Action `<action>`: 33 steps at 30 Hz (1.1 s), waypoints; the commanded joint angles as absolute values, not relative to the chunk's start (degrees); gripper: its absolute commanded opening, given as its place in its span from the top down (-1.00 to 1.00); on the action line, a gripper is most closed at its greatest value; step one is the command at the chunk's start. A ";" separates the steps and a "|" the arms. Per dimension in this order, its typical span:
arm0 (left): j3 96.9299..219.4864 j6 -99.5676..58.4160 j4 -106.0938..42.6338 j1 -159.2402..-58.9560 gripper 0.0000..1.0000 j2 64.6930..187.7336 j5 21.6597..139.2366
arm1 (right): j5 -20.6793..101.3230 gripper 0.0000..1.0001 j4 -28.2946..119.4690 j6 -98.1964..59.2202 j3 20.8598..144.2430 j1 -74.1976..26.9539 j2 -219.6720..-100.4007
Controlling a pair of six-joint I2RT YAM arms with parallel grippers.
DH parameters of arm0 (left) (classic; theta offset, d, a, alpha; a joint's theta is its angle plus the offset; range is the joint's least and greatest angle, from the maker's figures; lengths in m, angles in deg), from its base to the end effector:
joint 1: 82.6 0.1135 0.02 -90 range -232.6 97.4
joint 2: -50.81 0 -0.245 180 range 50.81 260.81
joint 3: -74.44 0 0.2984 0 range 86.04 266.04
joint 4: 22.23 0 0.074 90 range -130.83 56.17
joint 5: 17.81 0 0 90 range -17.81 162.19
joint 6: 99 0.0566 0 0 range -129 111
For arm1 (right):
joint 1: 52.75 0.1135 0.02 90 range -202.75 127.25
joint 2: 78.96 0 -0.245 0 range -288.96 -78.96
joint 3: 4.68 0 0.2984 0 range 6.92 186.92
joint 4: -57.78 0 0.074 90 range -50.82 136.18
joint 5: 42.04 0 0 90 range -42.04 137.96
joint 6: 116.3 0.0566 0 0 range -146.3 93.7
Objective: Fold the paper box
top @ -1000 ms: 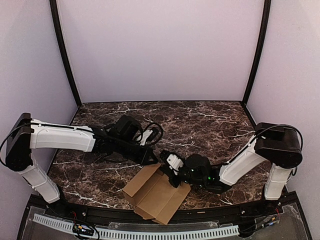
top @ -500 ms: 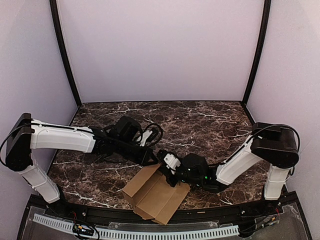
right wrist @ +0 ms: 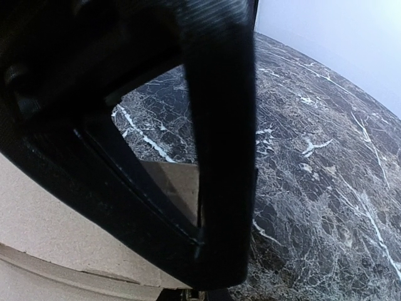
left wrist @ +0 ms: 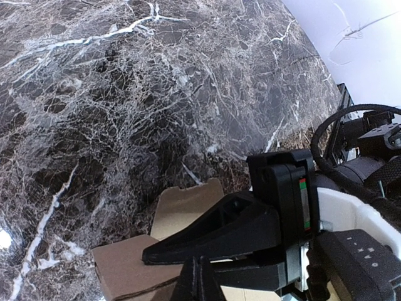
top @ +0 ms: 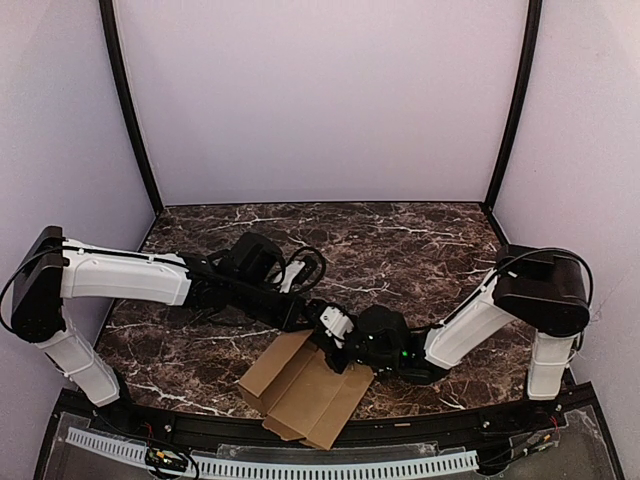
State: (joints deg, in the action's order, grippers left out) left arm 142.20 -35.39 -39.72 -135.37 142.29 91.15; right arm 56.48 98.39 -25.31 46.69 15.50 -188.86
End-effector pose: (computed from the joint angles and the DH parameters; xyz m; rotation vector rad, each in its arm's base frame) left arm 0.2246 -0.3260 0.1544 0.7507 2.3779 -1.0385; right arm 0.1497 0.3525 0.0494 -0.9848 1.6699 0.6816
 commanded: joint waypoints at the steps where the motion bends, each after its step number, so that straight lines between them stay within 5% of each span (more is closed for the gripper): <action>1: 141.11 -35.78 -40.45 -135.63 0.99 141.96 91.69 | 55.67 0.90 98.13 -25.33 48.02 15.71 -190.61; 9: 141.64 -35.69 -41.06 -135.68 0.93 140.10 90.08 | 55.52 1.00 97.96 -25.77 47.84 15.69 -190.40; 18: 144.63 -33.92 -47.85 -135.37 0.21 132.82 80.71 | 55.23 1.00 98.45 -26.03 46.88 15.80 -189.80; 23: 144.93 -32.35 -53.12 -134.72 0.07 128.14 75.59 | 55.33 0.99 98.76 -26.01 46.50 15.81 -189.45; 33: 138.96 -32.06 -58.16 -134.37 0.00 125.02 76.53 | 56.29 0.39 98.19 -26.03 45.00 15.74 -187.01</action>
